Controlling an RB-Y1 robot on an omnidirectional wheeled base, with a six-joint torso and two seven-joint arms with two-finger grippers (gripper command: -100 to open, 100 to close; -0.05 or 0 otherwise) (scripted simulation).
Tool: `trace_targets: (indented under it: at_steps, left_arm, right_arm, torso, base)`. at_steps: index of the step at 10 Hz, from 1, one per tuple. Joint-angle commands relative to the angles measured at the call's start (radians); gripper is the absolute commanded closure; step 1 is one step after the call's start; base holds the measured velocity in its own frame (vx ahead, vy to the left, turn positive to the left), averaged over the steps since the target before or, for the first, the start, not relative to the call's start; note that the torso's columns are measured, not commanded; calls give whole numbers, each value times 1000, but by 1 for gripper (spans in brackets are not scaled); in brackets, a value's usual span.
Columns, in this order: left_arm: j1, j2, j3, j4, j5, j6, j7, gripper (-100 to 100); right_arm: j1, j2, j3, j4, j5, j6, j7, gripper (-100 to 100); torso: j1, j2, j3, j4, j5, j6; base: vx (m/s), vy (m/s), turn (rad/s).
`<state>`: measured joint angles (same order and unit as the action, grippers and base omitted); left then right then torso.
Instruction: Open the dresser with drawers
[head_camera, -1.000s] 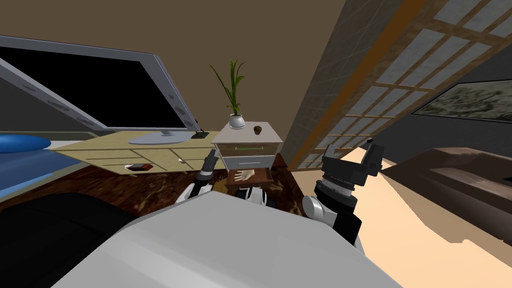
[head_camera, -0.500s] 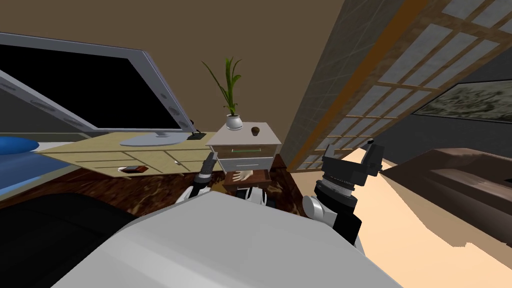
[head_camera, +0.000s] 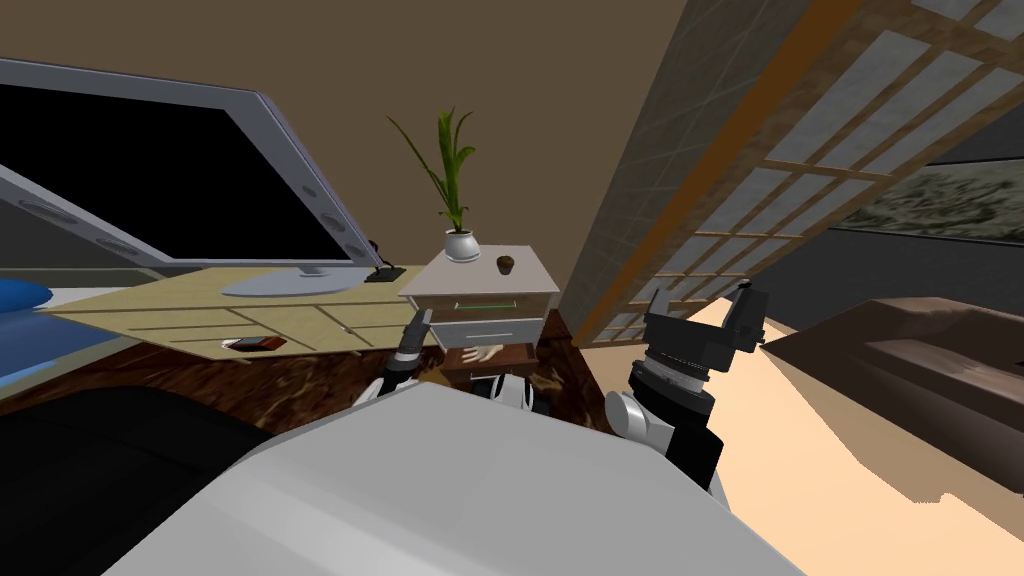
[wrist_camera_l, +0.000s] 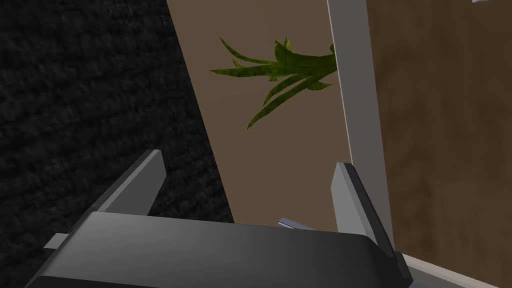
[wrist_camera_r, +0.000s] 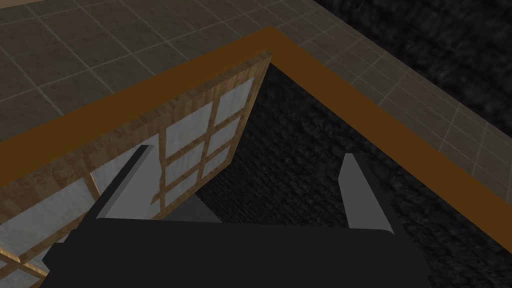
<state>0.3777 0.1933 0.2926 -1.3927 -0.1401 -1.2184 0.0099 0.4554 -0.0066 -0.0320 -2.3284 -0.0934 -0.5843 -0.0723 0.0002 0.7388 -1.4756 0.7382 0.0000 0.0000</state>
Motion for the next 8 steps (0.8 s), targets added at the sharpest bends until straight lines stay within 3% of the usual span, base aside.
trace_targets:
  at_steps: [1, 3, 6, 8]
  left_arm:
    - [-11, 2, 18, 60, 1, -36, 3, -100]
    - [-28, -4, 45, 132, 0, -95, 4, -100]
    - [-36, -8, 58, 199, -1, -123, 4, -100]
    - [-51, -22, 82, 266, -2, -175, 5, -100]
  right_arm:
    - [0, 0, 0, 0, 0, 0, 0, 0]
    - [0, 0, 0, 0, 0, 0, 0, 0]
    - [0, 0, 0, 0, 0, 0, 0, 0]
    - [0, 0, 0, 0, 0, 0, 0, 0]
  torso:
    - [0, -1, 0, 0, 0, 0]
    - [0, 0, 0, 0, 0, 0]
    - [-1, -1, 0, 0, 0, 0]
    - [1, 1, 1, 0, 0, 0]
  base:
    - [68, -32, -4]
    - [93, -44, -12]
    - [84, -47, -4]
    - [88, -31, -11]
